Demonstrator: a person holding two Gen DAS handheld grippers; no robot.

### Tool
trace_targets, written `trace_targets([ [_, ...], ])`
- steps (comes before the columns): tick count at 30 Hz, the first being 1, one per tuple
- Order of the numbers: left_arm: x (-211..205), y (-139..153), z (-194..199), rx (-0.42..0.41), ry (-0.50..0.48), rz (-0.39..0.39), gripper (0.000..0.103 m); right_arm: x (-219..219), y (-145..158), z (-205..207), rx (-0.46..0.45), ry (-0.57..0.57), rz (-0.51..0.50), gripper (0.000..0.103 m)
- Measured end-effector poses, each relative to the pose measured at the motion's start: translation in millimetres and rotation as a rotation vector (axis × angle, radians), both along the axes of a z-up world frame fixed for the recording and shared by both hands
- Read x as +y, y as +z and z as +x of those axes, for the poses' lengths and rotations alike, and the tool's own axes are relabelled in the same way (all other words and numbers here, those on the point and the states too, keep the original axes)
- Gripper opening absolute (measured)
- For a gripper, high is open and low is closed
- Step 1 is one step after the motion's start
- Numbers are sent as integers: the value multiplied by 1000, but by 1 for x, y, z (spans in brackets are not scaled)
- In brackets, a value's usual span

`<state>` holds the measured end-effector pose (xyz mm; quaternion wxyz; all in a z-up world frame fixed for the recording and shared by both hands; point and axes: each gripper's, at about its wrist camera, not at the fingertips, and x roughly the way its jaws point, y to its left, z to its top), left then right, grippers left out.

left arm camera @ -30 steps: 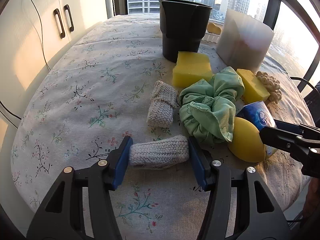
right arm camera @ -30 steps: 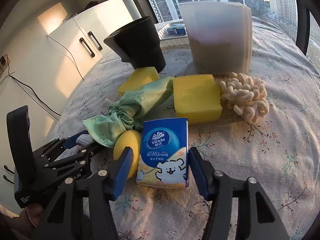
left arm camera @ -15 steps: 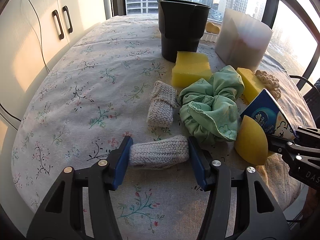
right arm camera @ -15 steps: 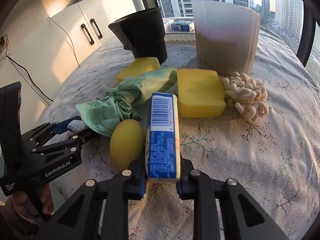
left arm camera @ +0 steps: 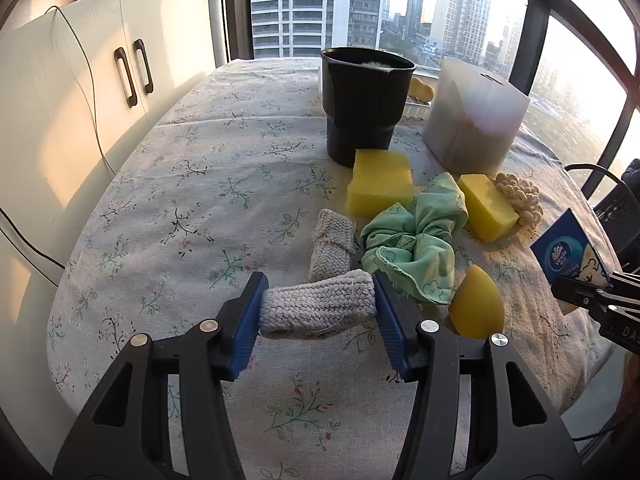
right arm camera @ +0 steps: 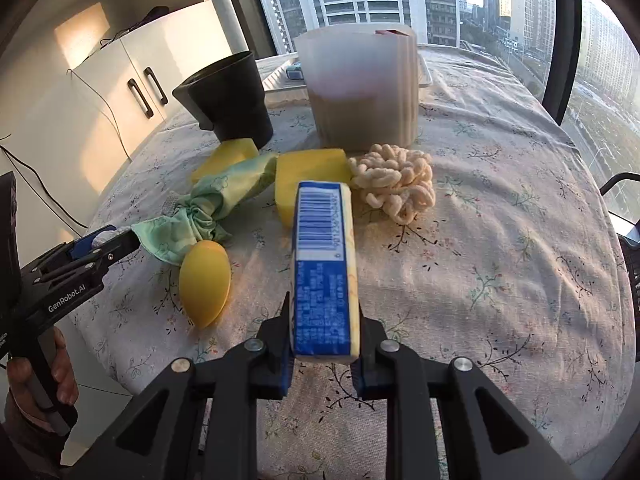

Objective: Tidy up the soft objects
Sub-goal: 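Carry the sock and tissue box to the white tray and release them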

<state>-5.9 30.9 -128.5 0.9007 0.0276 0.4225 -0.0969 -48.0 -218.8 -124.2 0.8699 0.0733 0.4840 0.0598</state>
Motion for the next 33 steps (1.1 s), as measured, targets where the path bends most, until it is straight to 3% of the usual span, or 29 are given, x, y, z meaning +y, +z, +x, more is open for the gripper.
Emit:
trace_targets([
  [9,29,5,42,-25,86,53,50,-71,16,21,-28,-170,-58,23],
  [17,50,5,99,-33,141,86,51,-116,23,61,-40,-250,-105,23],
  [28,69,-2,197,-13,162,76,51,-146,28,143,-38,-253,-126,23],
  [33,67,0,249,-35,149,109,51,-155,30,193,-39,-229,-142,24],
])
